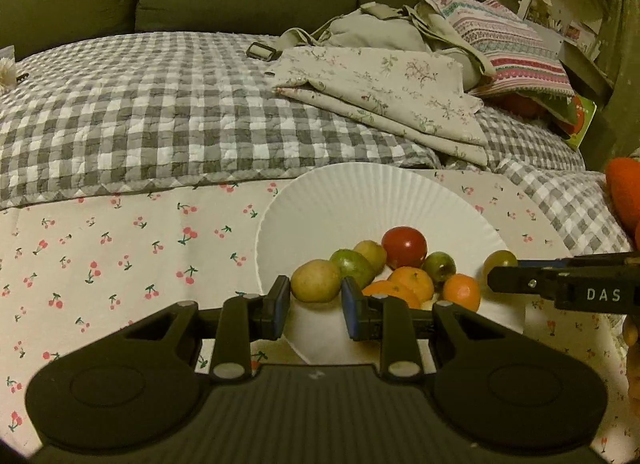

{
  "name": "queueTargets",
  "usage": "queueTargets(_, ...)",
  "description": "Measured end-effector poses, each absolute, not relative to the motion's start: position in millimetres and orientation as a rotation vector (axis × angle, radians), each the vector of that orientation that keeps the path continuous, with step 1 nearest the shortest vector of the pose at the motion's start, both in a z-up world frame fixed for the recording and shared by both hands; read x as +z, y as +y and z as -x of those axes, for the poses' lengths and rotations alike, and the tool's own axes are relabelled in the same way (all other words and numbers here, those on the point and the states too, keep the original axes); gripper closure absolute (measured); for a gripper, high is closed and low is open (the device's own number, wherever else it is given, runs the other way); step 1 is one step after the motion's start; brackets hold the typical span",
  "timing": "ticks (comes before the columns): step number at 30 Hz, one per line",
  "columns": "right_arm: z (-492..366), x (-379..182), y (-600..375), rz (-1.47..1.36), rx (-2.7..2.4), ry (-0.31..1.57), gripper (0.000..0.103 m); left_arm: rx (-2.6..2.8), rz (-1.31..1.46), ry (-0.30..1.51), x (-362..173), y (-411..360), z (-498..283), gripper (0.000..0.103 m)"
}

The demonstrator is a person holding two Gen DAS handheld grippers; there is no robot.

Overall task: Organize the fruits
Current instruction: 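Lower both held fruits onto the white plate and open both tools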

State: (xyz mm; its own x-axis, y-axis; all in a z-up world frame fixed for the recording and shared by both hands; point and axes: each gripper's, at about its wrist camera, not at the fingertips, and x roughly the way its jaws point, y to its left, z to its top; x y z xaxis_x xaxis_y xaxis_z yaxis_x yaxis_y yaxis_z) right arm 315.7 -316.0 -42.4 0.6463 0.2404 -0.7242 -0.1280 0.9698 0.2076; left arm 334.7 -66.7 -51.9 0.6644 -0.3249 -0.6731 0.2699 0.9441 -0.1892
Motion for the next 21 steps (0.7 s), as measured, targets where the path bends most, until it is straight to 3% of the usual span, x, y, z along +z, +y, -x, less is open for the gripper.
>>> queueTargets(12,-323,-45,-323,-0.247,0.213,0.838,0.075,-0.366,0.099,0.775,-52,-65,-340,0.076)
queueTargets(15,-322,-41,-329,-0.290,0.209,0.826,0.070,-0.358,0.102,0.770,-49,-62,-338,0.066)
queueTargets(21,-317,-35,-331,-0.308,0.205,0.817,0.069,-0.359,0.114,0.761,-41,-58,-331,0.064)
